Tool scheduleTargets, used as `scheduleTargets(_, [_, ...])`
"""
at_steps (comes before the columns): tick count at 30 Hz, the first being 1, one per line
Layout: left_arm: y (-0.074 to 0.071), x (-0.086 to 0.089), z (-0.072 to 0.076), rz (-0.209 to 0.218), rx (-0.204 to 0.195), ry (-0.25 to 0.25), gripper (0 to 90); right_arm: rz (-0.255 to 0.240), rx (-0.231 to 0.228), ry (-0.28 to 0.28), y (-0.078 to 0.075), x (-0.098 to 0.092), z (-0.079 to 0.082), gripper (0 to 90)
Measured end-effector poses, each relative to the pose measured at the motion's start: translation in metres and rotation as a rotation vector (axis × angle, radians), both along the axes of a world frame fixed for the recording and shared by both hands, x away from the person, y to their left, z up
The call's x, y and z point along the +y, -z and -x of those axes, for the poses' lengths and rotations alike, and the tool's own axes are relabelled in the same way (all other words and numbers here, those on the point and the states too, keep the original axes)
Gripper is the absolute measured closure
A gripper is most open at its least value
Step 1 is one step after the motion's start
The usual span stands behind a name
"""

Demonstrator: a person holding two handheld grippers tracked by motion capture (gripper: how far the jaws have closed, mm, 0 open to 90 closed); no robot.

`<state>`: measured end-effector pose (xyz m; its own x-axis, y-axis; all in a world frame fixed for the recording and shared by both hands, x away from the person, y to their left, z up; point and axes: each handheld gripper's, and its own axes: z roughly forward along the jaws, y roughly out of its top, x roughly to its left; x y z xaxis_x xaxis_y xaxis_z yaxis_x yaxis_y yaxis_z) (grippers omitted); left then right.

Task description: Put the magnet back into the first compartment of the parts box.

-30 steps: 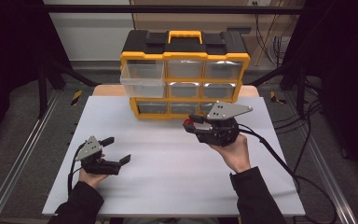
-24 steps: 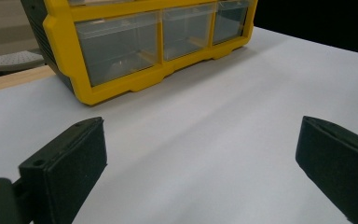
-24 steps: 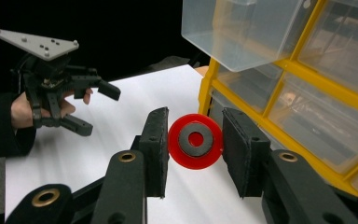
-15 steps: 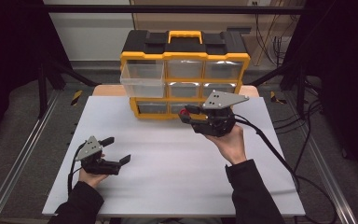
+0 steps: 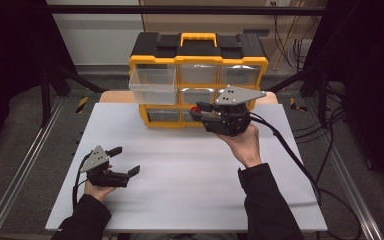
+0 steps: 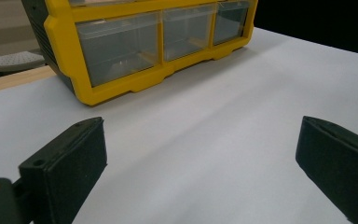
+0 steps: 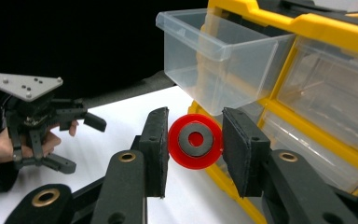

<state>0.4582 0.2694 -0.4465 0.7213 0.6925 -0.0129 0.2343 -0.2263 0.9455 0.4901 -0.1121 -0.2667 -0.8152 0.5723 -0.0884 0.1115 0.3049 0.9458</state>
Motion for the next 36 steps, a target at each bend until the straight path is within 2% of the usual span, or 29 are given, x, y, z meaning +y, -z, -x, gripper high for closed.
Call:
scheduleTargets(21, [0.0, 0.0, 0.0, -0.002, -0.001, 0.001, 1.5, -0.029, -0.015, 0.028, -0.018, 0.008, -0.018, 62.4])
scheduleTargets(36, [0.001, -0.001, -0.001, -0.004, 0.003, 0.001, 1.5, -0.04, -0.015, 0.025, -0.027, 0.013, -0.028, 62.5])
